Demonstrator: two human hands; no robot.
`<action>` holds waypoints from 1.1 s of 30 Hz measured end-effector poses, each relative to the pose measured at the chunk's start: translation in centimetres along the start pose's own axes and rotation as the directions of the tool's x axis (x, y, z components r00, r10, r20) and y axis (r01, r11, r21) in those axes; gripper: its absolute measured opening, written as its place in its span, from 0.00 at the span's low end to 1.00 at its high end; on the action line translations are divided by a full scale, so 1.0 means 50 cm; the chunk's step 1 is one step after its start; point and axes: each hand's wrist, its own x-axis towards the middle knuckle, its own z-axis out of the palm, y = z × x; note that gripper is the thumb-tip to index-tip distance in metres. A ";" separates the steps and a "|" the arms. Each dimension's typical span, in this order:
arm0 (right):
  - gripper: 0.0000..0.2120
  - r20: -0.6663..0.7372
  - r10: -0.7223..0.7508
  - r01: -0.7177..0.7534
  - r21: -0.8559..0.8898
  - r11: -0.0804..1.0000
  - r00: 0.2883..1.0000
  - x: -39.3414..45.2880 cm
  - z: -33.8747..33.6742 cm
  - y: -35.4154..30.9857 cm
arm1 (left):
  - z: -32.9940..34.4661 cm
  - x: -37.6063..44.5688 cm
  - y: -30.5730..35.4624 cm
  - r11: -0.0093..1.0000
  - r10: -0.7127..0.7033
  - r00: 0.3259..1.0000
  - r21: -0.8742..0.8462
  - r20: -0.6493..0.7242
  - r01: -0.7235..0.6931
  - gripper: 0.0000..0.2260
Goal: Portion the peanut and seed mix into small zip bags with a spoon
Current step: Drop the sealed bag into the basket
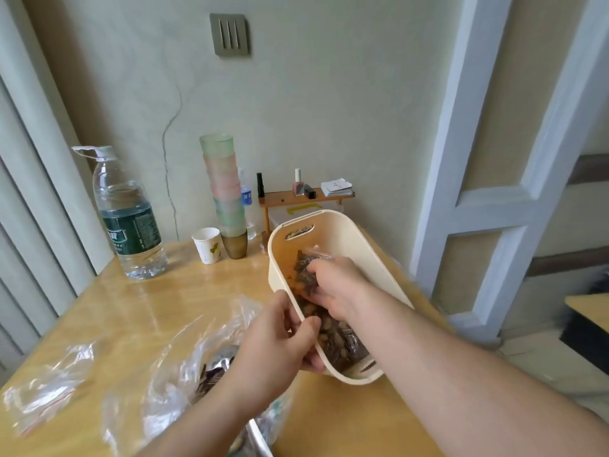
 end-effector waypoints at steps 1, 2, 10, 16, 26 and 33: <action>0.11 -0.006 0.025 -0.024 0.071 0.997 1.000 0.001 0.004 0.003 | 0.002 -0.003 -0.003 1.000 0.009 1.000 0.004 -0.005 -0.009 0.07; 0.11 -0.001 0.032 -0.032 0.099 0.995 0.999 0.004 0.009 0.007 | 0.002 -0.005 -0.007 1.000 0.017 1.000 0.007 -0.007 -0.017 0.06; 0.24 0.065 -0.448 0.244 -0.903 0.355 0.892 -0.021 -0.005 -0.002 | -0.027 -0.026 -0.010 1.000 0.022 0.997 -0.006 0.079 -0.022 0.08; 0.12 0.446 -0.602 0.413 -0.888 -0.203 0.663 -0.052 -0.012 0.008 | -0.044 -0.023 -0.008 0.999 0.016 0.998 -0.039 0.056 -0.014 0.05; 0.18 0.589 -0.379 0.545 -0.807 -0.228 0.713 -0.034 -0.031 0.030 | -0.058 -0.011 -0.006 1.000 -0.008 0.992 0.024 0.125 0.005 0.06; 0.12 0.465 -0.524 0.564 -0.825 0.036 0.713 -0.054 -0.053 -0.023 | -0.055 0.024 -0.009 0.999 -0.031 0.999 0.017 0.043 0.031 0.06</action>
